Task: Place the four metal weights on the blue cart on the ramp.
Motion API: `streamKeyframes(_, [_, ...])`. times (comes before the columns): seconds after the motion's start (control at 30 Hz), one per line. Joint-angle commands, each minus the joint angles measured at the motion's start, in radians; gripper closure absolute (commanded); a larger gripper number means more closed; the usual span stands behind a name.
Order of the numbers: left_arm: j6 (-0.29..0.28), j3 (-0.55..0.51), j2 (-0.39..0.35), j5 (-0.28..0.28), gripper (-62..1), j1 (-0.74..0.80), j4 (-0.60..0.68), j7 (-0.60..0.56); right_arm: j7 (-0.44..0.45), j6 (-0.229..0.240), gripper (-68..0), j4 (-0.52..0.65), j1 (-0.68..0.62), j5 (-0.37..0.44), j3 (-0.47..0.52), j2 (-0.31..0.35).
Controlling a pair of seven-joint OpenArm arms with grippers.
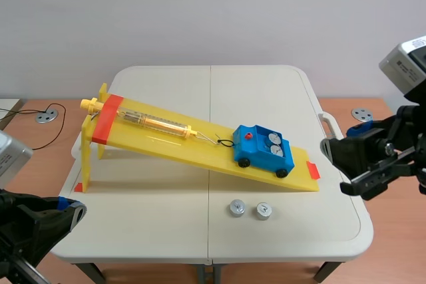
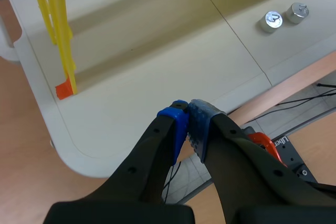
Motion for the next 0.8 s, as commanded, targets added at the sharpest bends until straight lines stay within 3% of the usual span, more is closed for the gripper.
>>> streamKeyframes(0.0, [-0.018, -0.013, 0.005, -0.077, -2.9, -0.019, 0.043, -0.095, 0.095, 0.041, -28.9, 0.065, 0.009, 0.058, 0.009, 0.038])
streamKeyframes(0.2, [-0.018, -0.013, 0.005, -0.077, -2.9, -0.019, 0.043, -0.095, 0.178, 0.032, -28.9, 0.014, 0.022, -0.069, -0.079, 0.028])
streamKeyframes(0.43, [-0.018, -0.013, 0.005, -0.077, -2.9, -0.019, 0.043, -0.095, 0.247, -0.003, -28.9, -0.130, 0.101, -0.196, -0.203, -0.044])
streamKeyframes(0.77, [-0.018, -0.013, 0.005, -0.077, -2.9, -0.019, 0.043, -0.095, 0.344, -0.111, -28.9, -0.307, 0.226, -0.351, -0.335, -0.145])
